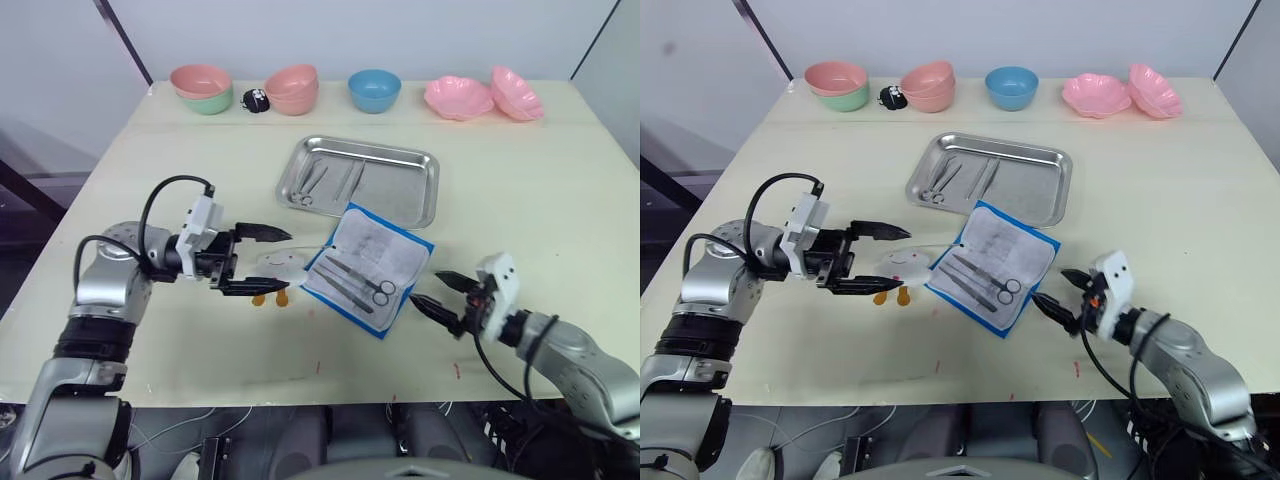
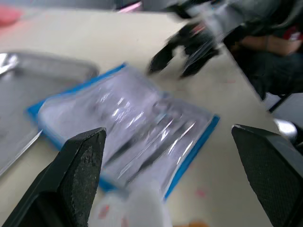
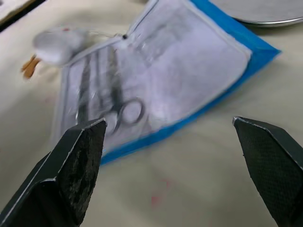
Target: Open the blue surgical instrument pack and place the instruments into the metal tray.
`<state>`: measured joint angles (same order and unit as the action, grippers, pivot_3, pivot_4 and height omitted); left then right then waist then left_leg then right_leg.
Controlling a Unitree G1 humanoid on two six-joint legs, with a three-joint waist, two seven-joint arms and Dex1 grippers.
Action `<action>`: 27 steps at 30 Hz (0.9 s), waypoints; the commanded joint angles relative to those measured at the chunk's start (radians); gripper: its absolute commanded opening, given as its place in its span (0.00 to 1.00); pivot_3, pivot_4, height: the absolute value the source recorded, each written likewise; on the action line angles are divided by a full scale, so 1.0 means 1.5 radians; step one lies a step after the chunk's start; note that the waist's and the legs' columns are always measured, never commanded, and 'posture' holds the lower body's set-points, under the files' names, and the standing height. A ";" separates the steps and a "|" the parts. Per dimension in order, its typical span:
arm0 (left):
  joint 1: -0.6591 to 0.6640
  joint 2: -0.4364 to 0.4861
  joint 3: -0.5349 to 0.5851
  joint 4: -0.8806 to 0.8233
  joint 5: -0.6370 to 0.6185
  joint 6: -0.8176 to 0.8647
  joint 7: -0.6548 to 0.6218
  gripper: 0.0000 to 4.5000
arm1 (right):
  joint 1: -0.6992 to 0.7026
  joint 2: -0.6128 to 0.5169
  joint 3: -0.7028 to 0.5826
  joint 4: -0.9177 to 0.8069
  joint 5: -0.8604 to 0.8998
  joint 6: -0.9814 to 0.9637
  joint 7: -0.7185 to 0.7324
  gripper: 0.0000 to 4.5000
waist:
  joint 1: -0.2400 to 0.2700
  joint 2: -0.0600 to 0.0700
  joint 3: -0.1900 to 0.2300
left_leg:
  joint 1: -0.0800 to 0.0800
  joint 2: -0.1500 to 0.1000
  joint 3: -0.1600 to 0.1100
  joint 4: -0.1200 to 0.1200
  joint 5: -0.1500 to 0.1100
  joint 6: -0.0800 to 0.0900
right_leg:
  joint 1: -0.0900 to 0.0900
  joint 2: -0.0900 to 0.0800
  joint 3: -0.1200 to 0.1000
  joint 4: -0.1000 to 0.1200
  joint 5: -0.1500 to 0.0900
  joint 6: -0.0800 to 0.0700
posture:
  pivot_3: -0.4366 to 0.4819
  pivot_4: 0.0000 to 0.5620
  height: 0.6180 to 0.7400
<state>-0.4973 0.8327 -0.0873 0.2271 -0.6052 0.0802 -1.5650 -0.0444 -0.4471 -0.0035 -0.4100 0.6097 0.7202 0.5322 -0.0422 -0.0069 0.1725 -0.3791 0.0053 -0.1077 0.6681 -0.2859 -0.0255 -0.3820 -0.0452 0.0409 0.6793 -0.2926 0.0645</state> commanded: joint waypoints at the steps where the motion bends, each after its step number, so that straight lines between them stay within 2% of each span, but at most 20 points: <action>1: -0.006 0.009 -0.004 -0.037 -0.032 -0.013 -0.033 0.99 | -0.030 0.025 0.003 0.009 0.013 0.048 -0.038 1.00 | 0.000 0.000 0.000 | 0.000 0.000 0.000 0.000 0.000 0.000 | 0.000 0.000 0.000 0.000 0.000 0.000 | 0.48 0.27 1.00; 5: -0.005 0.007 -0.004 -0.042 -0.036 -0.010 -0.033 0.99 | -0.065 0.072 -0.005 0.031 0.037 0.090 -0.070 1.00 | -0.002 0.000 0.000 | 0.000 0.000 0.000 0.000 0.000 0.000 | 0.000 0.000 0.000 0.000 0.000 0.000 | 0.48 0.27 1.00; 6: -0.003 0.007 -0.004 -0.044 -0.036 -0.010 -0.033 1.00 | -0.073 0.082 -0.009 0.037 0.041 0.096 -0.074 0.88 | -0.002 0.000 0.000 | 0.000 0.000 0.001 0.000 0.000 0.000 | 0.000 0.000 0.001 0.000 0.000 0.000 | 0.48 0.27 1.00; 7: -0.001 0.007 -0.004 -0.045 -0.037 -0.011 -0.033 1.00 | -0.078 0.088 -0.013 0.041 0.044 0.100 -0.076 0.84 | -0.002 0.000 0.000 | 0.000 0.000 0.000 0.000 0.000 0.000 | 0.000 0.000 0.000 0.000 0.000 0.000 | 0.48 0.27 1.00; 9: 0.002 0.006 -0.002 -0.044 -0.035 -0.013 -0.033 1.00 | -0.086 0.090 -0.013 0.047 0.045 0.109 -0.073 0.61 | -0.001 0.001 0.000 | 0.000 0.000 0.000 0.000 0.000 0.000 | -0.001 0.000 0.000 0.000 0.000 0.000 | 0.48 0.27 1.00; 10: 0.005 0.005 0.001 -0.042 -0.033 -0.016 -0.033 1.00 | -0.090 0.090 -0.014 0.051 0.045 0.113 -0.071 0.54 | -0.001 0.001 0.000 | 0.000 0.000 0.000 0.000 0.000 0.000 | -0.001 0.000 0.000 0.000 0.000 0.000 | 0.48 0.27 1.00; 11: 0.007 0.004 0.002 -0.041 -0.031 -0.019 -0.033 1.00 | -0.096 0.087 -0.012 0.056 0.046 0.116 -0.064 0.39 | -0.001 0.001 0.000 | 0.000 0.000 0.000 0.000 0.000 0.000 | -0.001 0.000 0.000 0.000 0.000 0.000 | 0.48 0.27 1.00; 14: 0.012 0.004 0.005 -0.042 -0.032 -0.020 -0.033 1.00 | -0.108 0.092 -0.025 0.069 0.068 0.131 -0.052 0.08 | -0.001 0.001 0.000 | 0.000 0.000 0.000 0.000 0.000 0.000 | -0.001 0.000 0.000 0.000 0.000 0.000 | 0.48 0.27 1.00; 17: 0.016 0.010 0.005 -0.045 -0.036 -0.021 -0.033 1.00 | -0.121 0.070 -0.025 0.084 0.084 0.151 -0.020 0.02 | -0.001 0.001 0.001 | 0.000 0.000 0.000 0.000 0.000 0.000 | -0.001 0.000 0.000 0.000 0.000 0.000 | 0.48 0.27 1.00; 27: 0.023 0.017 0.001 -0.050 -0.040 -0.030 -0.033 1.00 | -0.214 -0.089 0.037 0.199 0.107 0.211 0.215 0.02 | 0.000 0.001 0.001 | -0.001 0.000 0.001 0.000 0.000 0.000 | -0.001 0.000 0.000 0.000 0.000 0.000 | 0.48 0.27 1.00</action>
<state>-0.4658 0.8413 -0.1007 0.1852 -0.6376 0.0520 -1.5656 -0.3459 -0.5653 0.0417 -0.1221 0.7589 1.0281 0.7914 -0.0428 -0.0052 0.1738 -0.3801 0.0051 -0.1066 0.6682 -0.2859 -0.0253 -0.3837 -0.0451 0.0414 0.6789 -0.2926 0.0646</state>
